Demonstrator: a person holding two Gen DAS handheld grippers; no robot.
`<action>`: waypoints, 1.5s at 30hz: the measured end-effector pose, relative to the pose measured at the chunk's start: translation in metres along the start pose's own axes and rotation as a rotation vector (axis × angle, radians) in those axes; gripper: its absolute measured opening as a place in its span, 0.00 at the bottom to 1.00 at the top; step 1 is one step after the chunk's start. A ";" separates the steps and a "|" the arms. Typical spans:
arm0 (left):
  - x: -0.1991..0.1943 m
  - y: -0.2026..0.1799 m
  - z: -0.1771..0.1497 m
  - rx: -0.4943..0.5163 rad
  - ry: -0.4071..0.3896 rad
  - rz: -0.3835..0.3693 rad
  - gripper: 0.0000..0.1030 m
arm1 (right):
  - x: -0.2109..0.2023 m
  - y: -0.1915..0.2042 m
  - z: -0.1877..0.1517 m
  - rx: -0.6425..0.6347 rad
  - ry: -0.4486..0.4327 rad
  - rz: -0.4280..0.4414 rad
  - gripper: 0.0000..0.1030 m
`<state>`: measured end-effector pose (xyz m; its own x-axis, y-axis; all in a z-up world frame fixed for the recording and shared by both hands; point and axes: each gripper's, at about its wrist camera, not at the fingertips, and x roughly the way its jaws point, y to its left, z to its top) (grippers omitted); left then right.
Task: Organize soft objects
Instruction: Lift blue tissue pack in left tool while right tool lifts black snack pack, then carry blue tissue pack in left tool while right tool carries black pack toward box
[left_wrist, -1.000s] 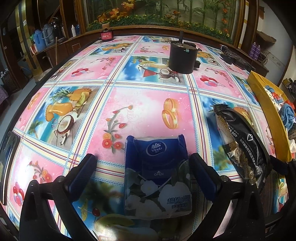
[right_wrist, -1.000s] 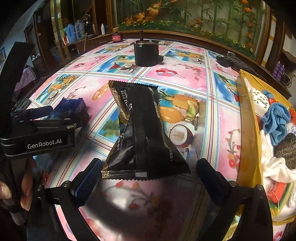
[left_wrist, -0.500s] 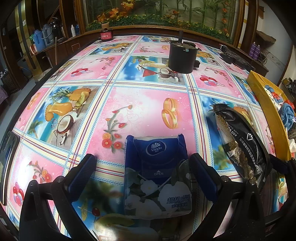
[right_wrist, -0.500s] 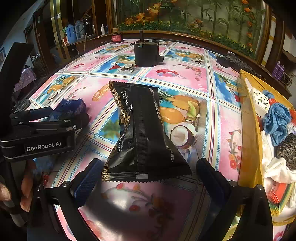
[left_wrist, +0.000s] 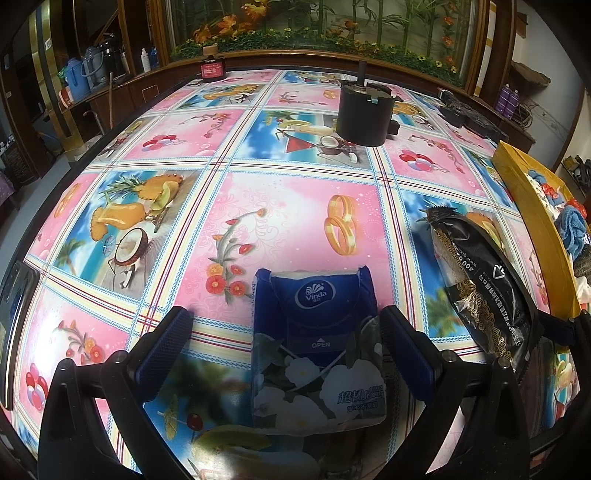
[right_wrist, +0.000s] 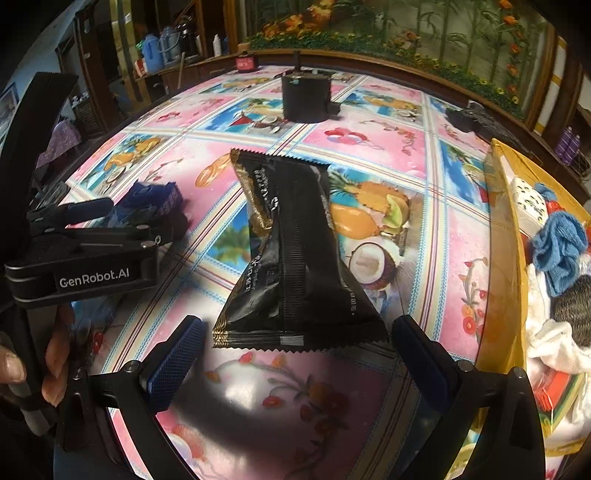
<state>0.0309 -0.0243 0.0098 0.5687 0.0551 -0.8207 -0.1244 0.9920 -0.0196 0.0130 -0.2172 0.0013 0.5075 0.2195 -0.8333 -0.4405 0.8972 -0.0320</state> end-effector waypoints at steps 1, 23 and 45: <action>0.000 0.000 -0.001 0.000 0.000 -0.002 0.99 | 0.000 0.000 0.001 -0.014 0.014 0.010 0.99; -0.008 0.007 0.001 -0.002 -0.050 0.002 0.51 | 0.011 -0.021 0.048 0.072 0.065 0.102 0.41; -0.007 0.036 0.009 -0.163 -0.050 -0.090 0.50 | 0.014 -0.029 0.064 0.123 -0.180 0.234 0.36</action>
<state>0.0302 0.0117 0.0198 0.6230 -0.0232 -0.7819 -0.1990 0.9620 -0.1871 0.0803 -0.2156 0.0259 0.5309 0.4802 -0.6983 -0.4734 0.8515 0.2256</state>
